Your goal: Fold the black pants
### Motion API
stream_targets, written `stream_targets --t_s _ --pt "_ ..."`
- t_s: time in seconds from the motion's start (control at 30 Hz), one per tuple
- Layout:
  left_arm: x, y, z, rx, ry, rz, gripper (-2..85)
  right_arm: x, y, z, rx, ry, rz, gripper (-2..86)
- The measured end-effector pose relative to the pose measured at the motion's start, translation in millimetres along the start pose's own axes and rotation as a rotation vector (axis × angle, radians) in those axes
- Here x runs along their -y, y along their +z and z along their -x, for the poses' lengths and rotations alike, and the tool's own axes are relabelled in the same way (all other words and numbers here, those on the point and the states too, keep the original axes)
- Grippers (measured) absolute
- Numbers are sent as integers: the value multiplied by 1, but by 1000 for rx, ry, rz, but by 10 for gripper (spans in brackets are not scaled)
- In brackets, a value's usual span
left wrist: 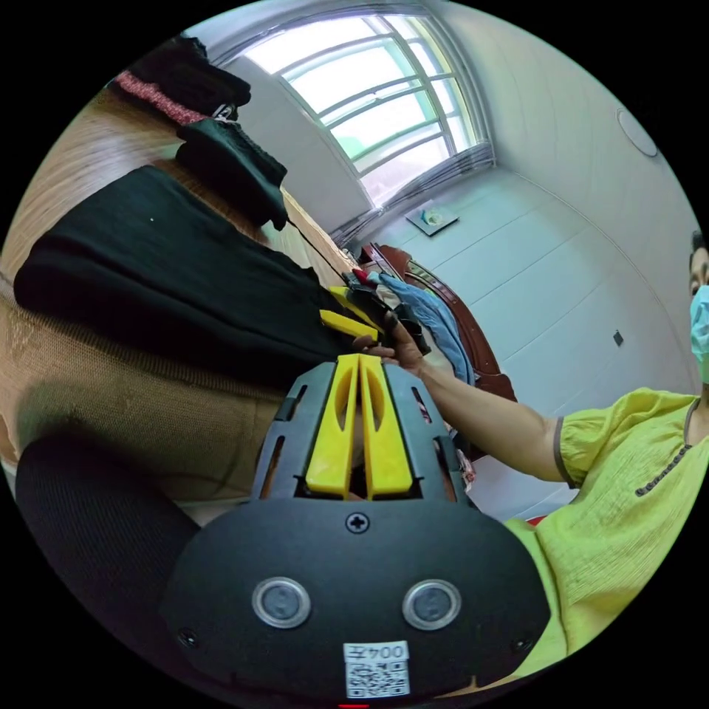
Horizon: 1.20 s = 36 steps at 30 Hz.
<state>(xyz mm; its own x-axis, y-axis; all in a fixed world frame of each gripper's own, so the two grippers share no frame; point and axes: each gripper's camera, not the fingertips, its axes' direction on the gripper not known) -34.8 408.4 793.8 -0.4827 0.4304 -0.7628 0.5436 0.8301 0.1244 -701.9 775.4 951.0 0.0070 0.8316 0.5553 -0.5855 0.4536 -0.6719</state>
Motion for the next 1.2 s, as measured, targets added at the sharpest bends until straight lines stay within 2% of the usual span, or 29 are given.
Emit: stream_targets --t_s 0.1,0.2,0.3,0.33,0.47,0.63,0.7,0.77,0.9,1.0,1.07,1.2 --pt "0 -1 8 -12 -19 -5 2 7 11 5 14 -32 22 88" --pt "0 -2 13 -17 -24 -2 2 13 19 27 -109 -102 20 33" --pt "-3 -3 17 -12 -27 4 2 16 19 83 -182 -313 -53 24" --pt "-4 -3 18 -6 -22 13 2 21 27 97 -271 -354 -48 26" --pt "-6 -1 21 12 -15 42 2 30 65 85 -577 -145 48 37" --pt "-12 -7 27 21 -17 42 2 -16 61 120 -531 -165 -179 50" --pt "-13 -11 30 37 -21 39 2 -35 78 134 -541 -234 -142 47" --pt "-14 -16 32 69 -25 28 2 -51 113 131 -612 -222 6 38" --pt "-23 -50 15 306 17 -131 1 -68 115 176 -639 -342 -136 10" --pt "-30 -72 16 387 -26 -221 2 -66 148 220 -586 -506 -73 26" --pt "-31 -80 22 380 -55 -233 2 -51 180 229 -655 -471 18 37" --pt "-17 -104 21 413 -57 -266 2 -42 187 212 -785 -281 -23 21"
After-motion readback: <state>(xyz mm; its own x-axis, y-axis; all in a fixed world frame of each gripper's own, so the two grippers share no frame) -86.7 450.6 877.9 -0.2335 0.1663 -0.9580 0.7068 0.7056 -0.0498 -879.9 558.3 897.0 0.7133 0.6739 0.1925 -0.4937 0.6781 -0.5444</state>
